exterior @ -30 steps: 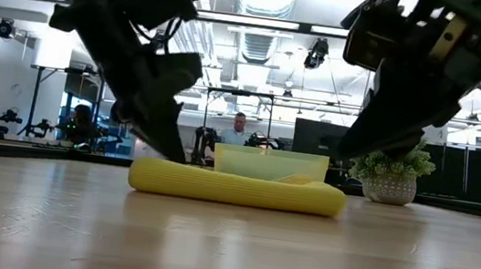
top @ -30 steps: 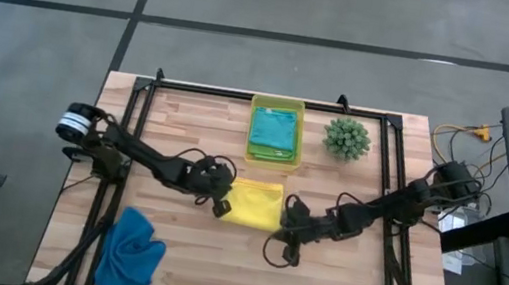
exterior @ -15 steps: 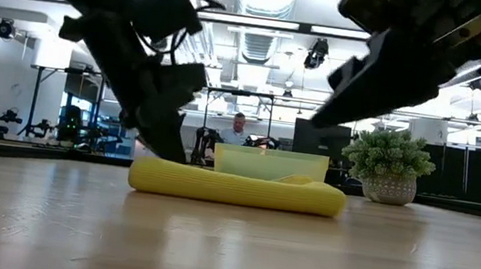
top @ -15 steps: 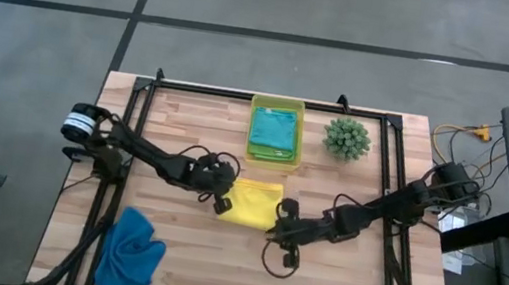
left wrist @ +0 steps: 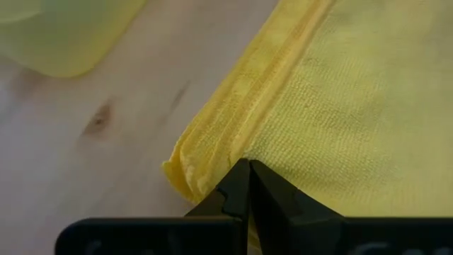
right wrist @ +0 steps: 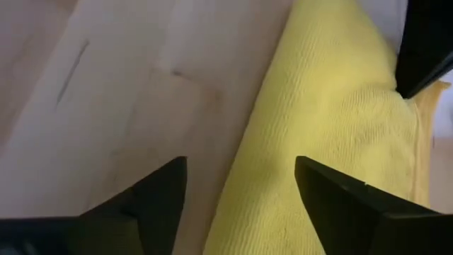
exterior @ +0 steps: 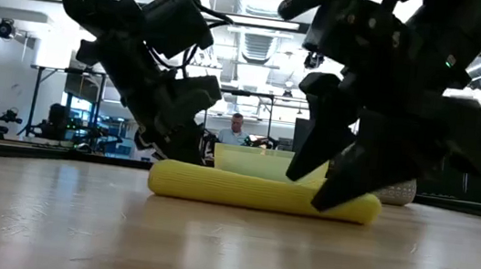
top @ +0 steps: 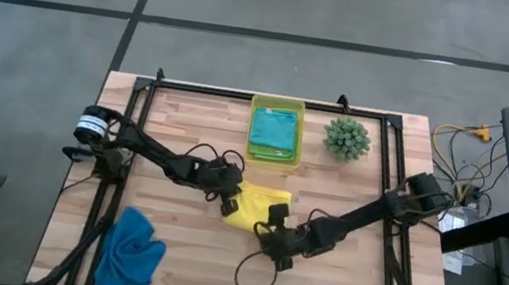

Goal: Fold microfiber towels
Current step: Put the yellow microfiber cloth into the yellow bin

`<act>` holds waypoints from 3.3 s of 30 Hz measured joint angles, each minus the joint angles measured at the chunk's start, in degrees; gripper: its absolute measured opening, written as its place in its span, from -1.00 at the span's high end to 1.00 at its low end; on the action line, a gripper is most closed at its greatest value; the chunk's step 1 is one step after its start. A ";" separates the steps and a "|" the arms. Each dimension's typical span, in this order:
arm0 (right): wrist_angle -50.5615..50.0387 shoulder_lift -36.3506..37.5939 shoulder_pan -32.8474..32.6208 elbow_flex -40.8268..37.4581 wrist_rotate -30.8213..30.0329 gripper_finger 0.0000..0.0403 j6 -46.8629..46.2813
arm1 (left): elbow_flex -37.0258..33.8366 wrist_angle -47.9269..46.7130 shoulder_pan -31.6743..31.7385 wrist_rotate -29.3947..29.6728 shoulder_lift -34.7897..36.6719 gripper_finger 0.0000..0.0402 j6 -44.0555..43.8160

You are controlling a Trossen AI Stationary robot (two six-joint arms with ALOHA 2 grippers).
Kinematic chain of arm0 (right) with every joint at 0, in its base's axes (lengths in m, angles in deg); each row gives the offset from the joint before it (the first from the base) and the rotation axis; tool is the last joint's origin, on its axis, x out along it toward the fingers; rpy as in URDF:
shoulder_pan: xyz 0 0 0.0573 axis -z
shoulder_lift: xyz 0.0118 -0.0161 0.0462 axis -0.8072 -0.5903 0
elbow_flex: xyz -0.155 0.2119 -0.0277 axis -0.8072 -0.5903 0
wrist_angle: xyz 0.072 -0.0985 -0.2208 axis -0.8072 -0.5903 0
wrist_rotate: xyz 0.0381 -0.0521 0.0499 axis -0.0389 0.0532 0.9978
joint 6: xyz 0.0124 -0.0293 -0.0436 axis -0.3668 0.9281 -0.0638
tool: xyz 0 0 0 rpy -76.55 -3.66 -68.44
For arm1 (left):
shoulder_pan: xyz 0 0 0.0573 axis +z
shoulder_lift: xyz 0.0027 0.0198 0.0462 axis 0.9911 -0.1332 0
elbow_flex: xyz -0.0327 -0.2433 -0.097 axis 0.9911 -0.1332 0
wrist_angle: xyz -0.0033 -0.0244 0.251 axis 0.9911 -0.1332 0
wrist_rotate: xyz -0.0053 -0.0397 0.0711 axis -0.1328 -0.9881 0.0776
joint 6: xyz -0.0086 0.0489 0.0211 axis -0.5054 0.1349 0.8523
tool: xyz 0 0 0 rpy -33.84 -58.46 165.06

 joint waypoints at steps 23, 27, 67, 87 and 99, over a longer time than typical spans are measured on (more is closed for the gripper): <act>-26.77 -18.16 -8.22 19.39 -26.00 -0.09 -24.31 | -0.23 1.42 -0.11 -7.86 -0.78 1.00 -3.16; -26.64 -18.39 -8.19 19.31 -25.76 -0.02 -24.22 | -0.23 1.63 -0.11 -7.89 -0.79 1.00 -3.18; -31.25 10.58 10.79 22.43 10.67 0.96 -16.39 | -0.91 0.49 -0.47 -4.34 40.52 0.87 16.77; -33.33 10.48 14.56 25.27 18.41 0.96 -20.02 | 7.48 7.88 -0.61 -20.92 22.48 -0.30 6.58; -35.31 10.42 14.56 25.34 18.63 0.96 -21.28 | 12.93 -1.28 -0.61 -29.00 12.62 -0.22 2.70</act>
